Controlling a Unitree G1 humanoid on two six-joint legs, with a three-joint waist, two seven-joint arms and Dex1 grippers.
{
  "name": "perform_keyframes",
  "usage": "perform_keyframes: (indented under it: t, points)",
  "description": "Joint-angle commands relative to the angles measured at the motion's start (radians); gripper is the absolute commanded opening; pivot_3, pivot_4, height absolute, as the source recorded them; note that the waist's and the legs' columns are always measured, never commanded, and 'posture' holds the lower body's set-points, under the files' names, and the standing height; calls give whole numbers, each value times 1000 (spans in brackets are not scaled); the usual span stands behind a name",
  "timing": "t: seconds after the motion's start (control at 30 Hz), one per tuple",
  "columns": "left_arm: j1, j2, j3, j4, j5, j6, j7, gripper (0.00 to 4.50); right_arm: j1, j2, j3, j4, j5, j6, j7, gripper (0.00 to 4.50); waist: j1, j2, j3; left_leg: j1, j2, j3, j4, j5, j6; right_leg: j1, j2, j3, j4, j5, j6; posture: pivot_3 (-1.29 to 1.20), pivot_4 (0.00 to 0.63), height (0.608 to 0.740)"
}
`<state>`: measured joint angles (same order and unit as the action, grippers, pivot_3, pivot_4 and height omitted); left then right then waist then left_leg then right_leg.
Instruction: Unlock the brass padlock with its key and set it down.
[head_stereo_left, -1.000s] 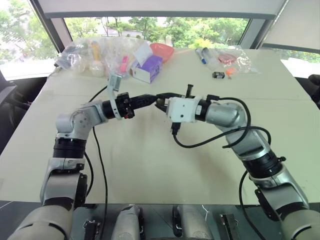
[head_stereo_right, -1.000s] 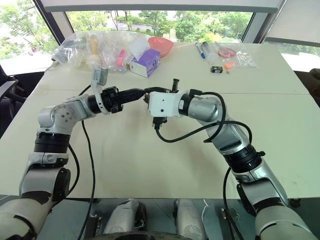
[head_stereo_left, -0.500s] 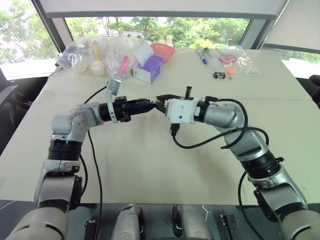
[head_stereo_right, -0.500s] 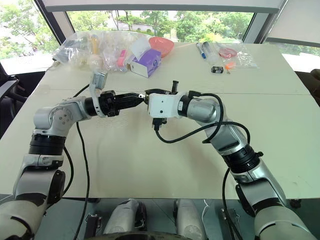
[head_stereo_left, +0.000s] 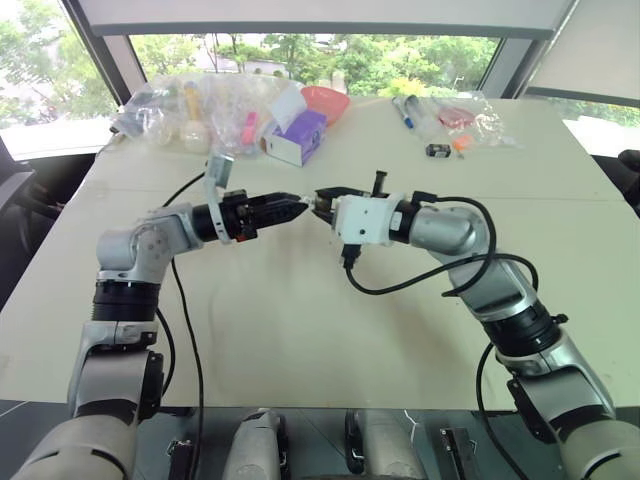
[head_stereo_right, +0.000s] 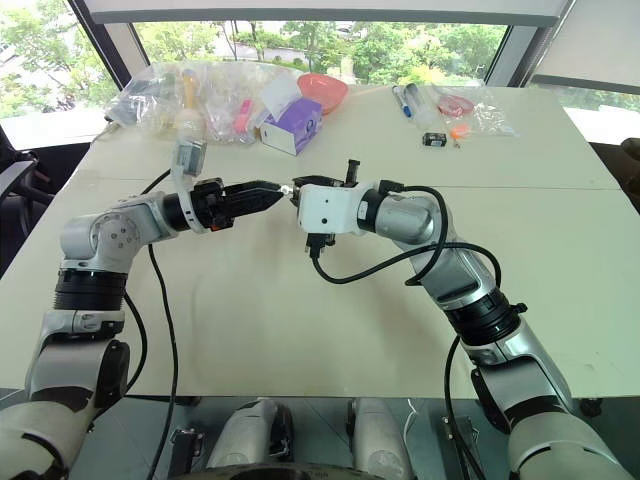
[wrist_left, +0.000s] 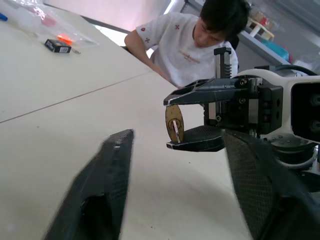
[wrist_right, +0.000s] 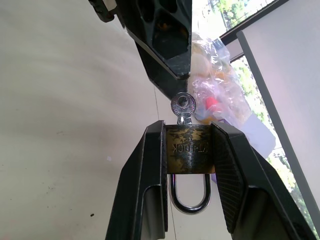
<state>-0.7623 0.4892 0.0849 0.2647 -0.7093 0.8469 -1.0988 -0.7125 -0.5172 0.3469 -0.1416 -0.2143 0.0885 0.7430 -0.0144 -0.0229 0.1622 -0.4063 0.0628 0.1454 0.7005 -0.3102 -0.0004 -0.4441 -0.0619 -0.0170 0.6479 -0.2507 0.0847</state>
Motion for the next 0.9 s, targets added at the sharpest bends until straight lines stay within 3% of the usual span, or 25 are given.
perform_keyframes:
  t: [0.03,0.07,0.1,0.67,0.77,0.87,0.9]
  points:
    - [-12,1,-2,-34,-4,-2,-11,735,-13,11,-30,-22,1,-6,-11,695,0,0,0,0,0,0,0,0,0,0,0,0,0,0,0,0,150,734]
    - [-12,-1,-6,-34,0,-4,-11,247,-13,12,-30,-25,2,-6,-11,695,0,0,0,0,0,0,0,0,0,0,0,0,0,0,0,0,150,734]
    - [-12,-3,-10,-35,3,-6,-11,109,-12,13,-30,-27,3,-5,-10,695,0,0,0,0,0,0,0,0,0,0,0,0,0,0,0,0,150,734]
    - [-35,-12,-3,-32,29,-32,13,109,2,15,-26,-43,4,4,1,695,0,0,0,0,0,0,0,0,0,0,0,0,0,0,0,0,150,734]
    - [-31,-9,-2,-35,29,-29,11,914,2,16,-26,-41,4,4,0,695,0,0,0,0,0,0,0,0,0,0,0,0,0,0,0,0,150,734]
    - [-27,-7,-6,-39,34,-34,9,2350,1,17,-26,-39,3,3,-1,695,0,0,0,0,0,0,0,0,0,0,0,0,0,0,0,0,150,734]
    - [-26,-8,-6,-40,33,-33,9,2350,1,17,-26,-39,3,3,-1,695,0,0,0,0,0,0,0,0,0,0,0,0,0,0,0,0,150,734]
